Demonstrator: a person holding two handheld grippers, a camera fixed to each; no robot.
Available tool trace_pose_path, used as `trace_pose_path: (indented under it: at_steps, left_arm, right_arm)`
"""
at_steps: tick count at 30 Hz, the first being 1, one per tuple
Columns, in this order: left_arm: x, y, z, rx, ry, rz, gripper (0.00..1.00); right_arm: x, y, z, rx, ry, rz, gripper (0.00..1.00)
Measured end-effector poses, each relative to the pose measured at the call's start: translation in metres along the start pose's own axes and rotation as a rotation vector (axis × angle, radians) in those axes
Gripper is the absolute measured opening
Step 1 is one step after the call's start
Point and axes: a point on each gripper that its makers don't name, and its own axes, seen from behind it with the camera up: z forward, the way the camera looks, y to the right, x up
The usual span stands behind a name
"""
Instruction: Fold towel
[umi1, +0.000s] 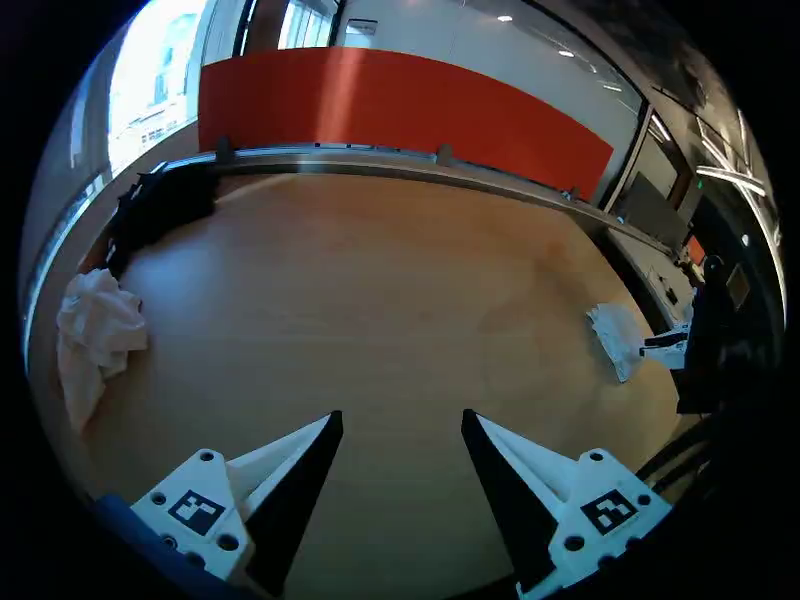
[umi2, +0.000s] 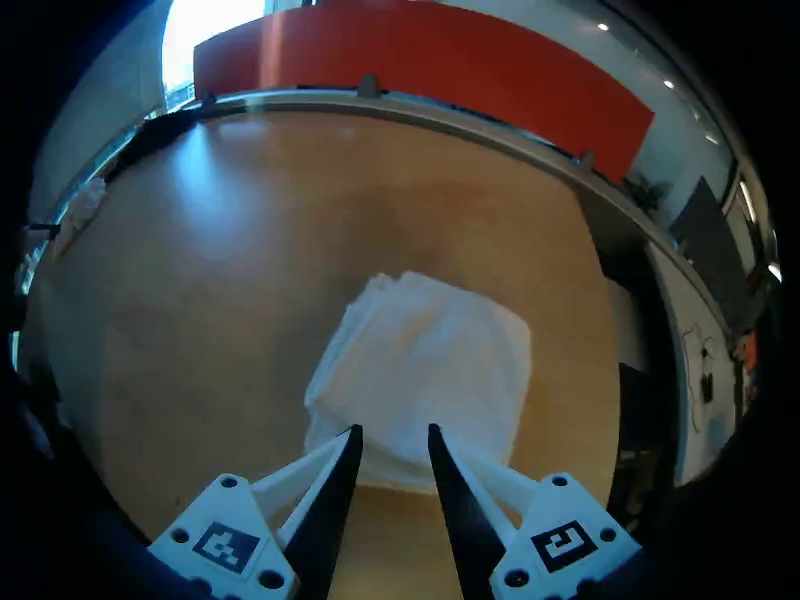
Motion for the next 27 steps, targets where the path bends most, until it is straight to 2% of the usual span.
trace_pose_path:
  at_steps: [8, 14, 27]
  left_arm:
    - [-0.002, -0.01, -0.003, 0.013, 0.003, -0.019, 0.88]
    - [-0.003, -0.016, -0.005, 0.022, 0.004, -0.023, 0.88]
    - [-0.004, -0.02, -0.006, 0.027, 0.004, -0.027, 0.88]
  right_arm:
    - [0.017, -0.028, 0.011, 0.046, 0.015, -0.019, 0.5]
    - [0.018, -0.036, 0.017, 0.056, 0.007, -0.027, 0.48]
    - [0.011, -0.039, 0.022, 0.061, -0.012, -0.028, 0.13]
